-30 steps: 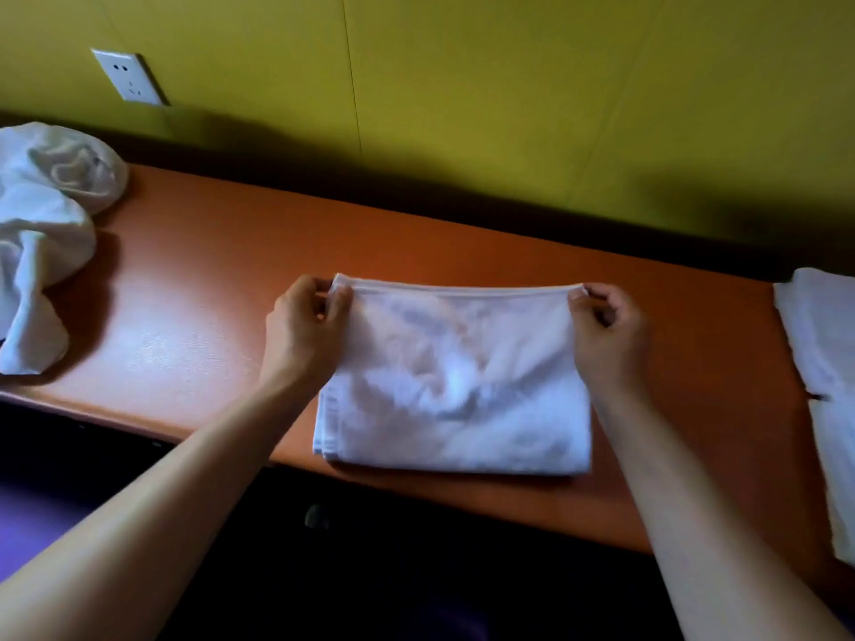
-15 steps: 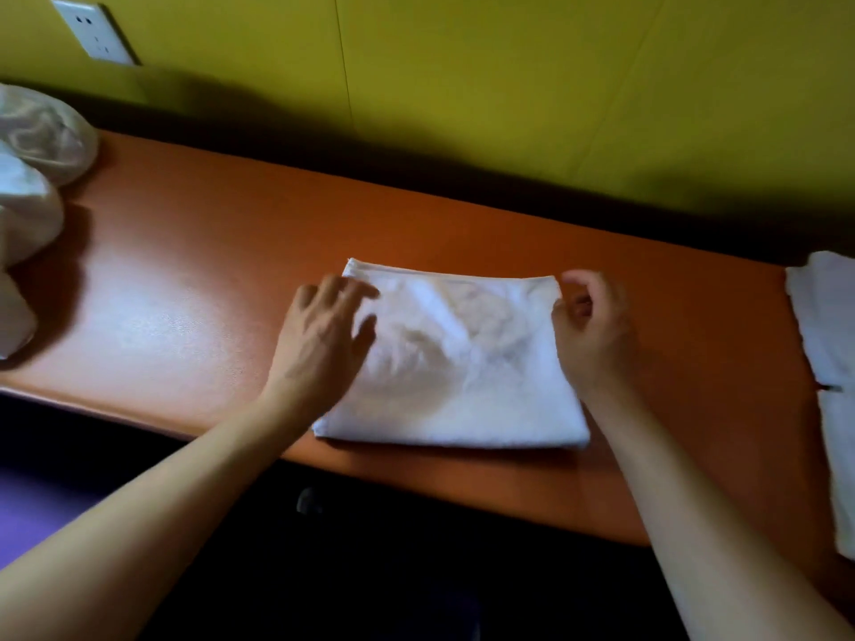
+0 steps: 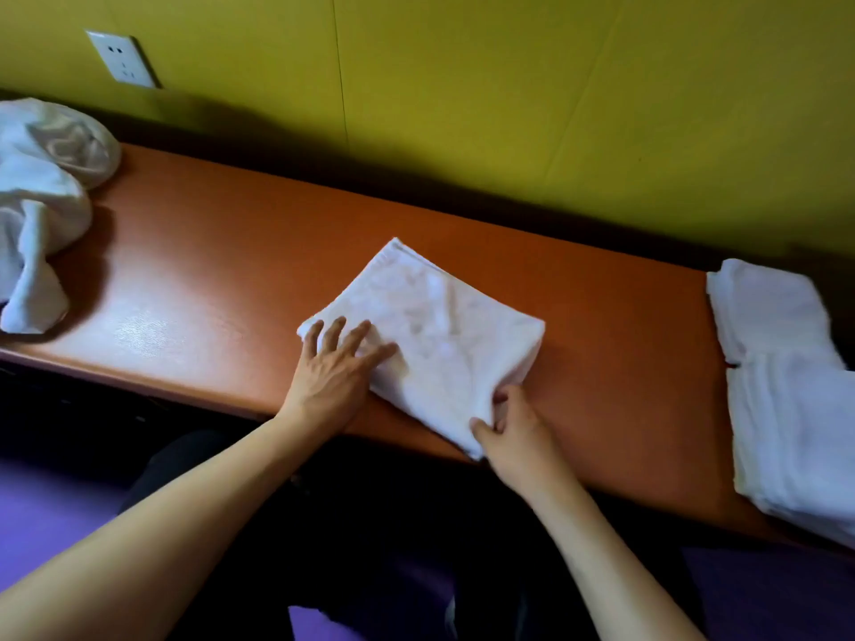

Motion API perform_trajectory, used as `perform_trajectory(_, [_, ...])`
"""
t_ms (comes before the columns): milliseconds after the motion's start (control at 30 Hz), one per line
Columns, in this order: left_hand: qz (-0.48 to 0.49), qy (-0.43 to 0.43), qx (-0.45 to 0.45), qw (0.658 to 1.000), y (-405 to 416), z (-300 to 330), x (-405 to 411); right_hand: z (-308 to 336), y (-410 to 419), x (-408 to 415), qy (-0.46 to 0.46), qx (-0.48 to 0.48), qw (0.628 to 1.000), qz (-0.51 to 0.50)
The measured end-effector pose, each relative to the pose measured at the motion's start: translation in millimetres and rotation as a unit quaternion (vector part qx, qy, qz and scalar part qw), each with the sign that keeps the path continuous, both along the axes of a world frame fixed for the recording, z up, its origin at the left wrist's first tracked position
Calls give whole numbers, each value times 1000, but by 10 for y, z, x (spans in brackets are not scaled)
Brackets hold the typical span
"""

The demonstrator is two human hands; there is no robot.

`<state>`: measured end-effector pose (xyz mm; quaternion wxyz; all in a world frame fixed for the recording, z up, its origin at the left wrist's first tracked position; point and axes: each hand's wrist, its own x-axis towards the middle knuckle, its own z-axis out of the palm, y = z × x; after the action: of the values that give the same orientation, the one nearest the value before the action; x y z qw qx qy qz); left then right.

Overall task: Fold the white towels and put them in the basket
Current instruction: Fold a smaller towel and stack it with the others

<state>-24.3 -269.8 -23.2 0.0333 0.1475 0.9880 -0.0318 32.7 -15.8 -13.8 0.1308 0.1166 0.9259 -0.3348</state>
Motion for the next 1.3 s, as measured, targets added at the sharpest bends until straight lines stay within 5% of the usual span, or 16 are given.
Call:
perform_trajectory(100, [-3,-4,33,999,113,75,132,44,-141,153,-17,-8,998,67])
perform_trajectory(233, [-168,-36,23,985,344,-3,590,173,-84,103,71,48,995,42])
perform_trajectory(400, [-108,-50,16,993,597,-129,745,227,94,29,170,37,982,66])
perform_trajectory(533, [-112,-57,144,981,551,-114,708,169,317,-17,117,85,962,233])
perform_trajectory(633, [-111,-73,275,952,319,46,706,119,454,-86,120,152,944,268])
perform_trajectory(800, [-61,-107,440,890,5,382,917,99,554,-157,196,97,955,199])
perform_trajectory(1000, [93,-97,537,833,-128,474,970,270,599,-47,183,-118,967,133])
perform_trajectory(1300, [261,-12,497,828,-19,248,304,97,146,-546,211,-60,975,27])
